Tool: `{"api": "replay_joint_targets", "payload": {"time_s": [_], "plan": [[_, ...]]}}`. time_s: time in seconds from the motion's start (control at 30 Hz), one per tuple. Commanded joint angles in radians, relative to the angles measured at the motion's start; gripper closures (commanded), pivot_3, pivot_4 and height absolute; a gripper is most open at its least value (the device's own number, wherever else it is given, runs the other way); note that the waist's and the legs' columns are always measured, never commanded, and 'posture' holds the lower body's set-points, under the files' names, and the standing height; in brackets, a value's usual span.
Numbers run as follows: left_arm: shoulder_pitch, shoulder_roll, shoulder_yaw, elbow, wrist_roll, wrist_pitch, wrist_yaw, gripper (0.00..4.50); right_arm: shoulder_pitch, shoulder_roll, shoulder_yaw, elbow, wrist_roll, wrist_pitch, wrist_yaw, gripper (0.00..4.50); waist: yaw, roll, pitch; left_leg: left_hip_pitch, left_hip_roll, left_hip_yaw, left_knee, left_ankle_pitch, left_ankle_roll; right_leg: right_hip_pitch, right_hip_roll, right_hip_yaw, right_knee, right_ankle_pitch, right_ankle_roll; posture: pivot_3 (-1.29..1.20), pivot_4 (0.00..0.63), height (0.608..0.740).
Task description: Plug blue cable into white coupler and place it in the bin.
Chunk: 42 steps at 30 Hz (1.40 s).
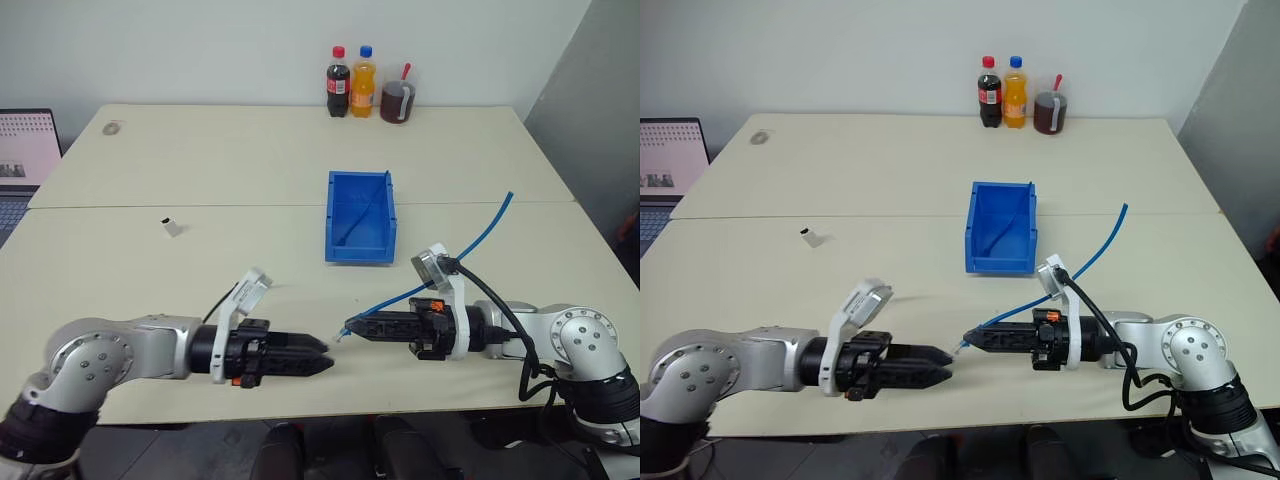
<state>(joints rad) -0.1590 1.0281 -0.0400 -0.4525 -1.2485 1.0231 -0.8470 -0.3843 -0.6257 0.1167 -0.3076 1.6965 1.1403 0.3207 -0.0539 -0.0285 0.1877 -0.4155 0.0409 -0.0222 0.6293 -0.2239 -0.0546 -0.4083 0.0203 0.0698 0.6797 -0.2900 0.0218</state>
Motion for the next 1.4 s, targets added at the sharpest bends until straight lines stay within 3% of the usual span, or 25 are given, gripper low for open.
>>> {"api": "replay_joint_targets", "payload": {"time_s": [0.03,0.13,0.23,0.47,0.77,1.17,1.4], "plan": [[0.062,0.035,-0.012,0.008,0.282,-0.196,-0.089,1.27,-0.022,0.018,-0.026,-0.001,-0.081,-0.029,0.049,4.29,0.002,0.000,0.000,0.000,0.000,0.000,0.000,0.000,0.000,0.000,0.000,0.000,0.000,0.000,0.000,0.00,0.150,0.740],[0.096,-0.038,0.069,0.077,0.455,-0.304,0.096,0.64,-0.048,0.051,-0.026,0.010,-0.189,-0.068,0.069,4.29,0.005,0.000,0.000,-0.001,0.003,0.000,0.000,0.000,0.000,-0.001,0.000,0.001,0.000,0.000,0.000,0.00,0.150,0.740],[0.109,-0.166,0.131,0.101,0.656,-0.367,0.395,0.02,-0.071,0.090,-0.027,0.021,-0.251,-0.089,0.087,4.29,0.007,0.000,0.000,-0.001,0.004,-0.001,0.001,0.000,0.000,-0.001,-0.001,0.001,0.001,0.000,0.000,0.00,0.150,0.740],[0.065,-0.440,0.288,0.127,0.864,-0.396,0.811,0.00,-0.148,0.170,-0.029,0.090,-0.327,-0.086,0.127,4.31,0.016,-0.001,0.000,-0.003,0.004,0.000,0.001,0.000,0.000,-0.001,-0.004,0.000,0.000,0.002,0.000,0.00,0.150,0.740],[-0.114,-0.641,0.332,0.428,1.028,-0.572,1.011,0.00,-0.212,0.209,-0.035,0.166,-0.473,-0.092,0.190,4.31,0.027,-0.003,-0.002,-0.003,0.002,0.000,0.004,0.000,0.000,0.001,-0.004,-0.003,0.001,0.006,0.001,0.00,0.150,0.740],[-0.489,-0.679,0.323,1.116,1.126,-0.934,1.043,0.00,-0.220,0.273,-0.117,0.184,-0.551,-0.084,0.111,4.31,0.027,-0.004,-0.002,-0.006,-0.003,-0.001,0.012,0.000,0.000,0.002,-0.004,-0.004,0.002,0.009,0.004,0.00,0.150,0.740],[-0.605,-0.663,0.331,1.356,1.132,-1.051,1.037,0.00,-0.209,0.272,-0.155,0.161,-0.554,-0.059,0.077,4.31,0.026,-0.004,-0.002,-0.008,-0.006,-0.002,0.014,0.000,0.000,0.002,-0.006,-0.004,0.001,0.011,0.006,0.00,0.150,0.740]]}}
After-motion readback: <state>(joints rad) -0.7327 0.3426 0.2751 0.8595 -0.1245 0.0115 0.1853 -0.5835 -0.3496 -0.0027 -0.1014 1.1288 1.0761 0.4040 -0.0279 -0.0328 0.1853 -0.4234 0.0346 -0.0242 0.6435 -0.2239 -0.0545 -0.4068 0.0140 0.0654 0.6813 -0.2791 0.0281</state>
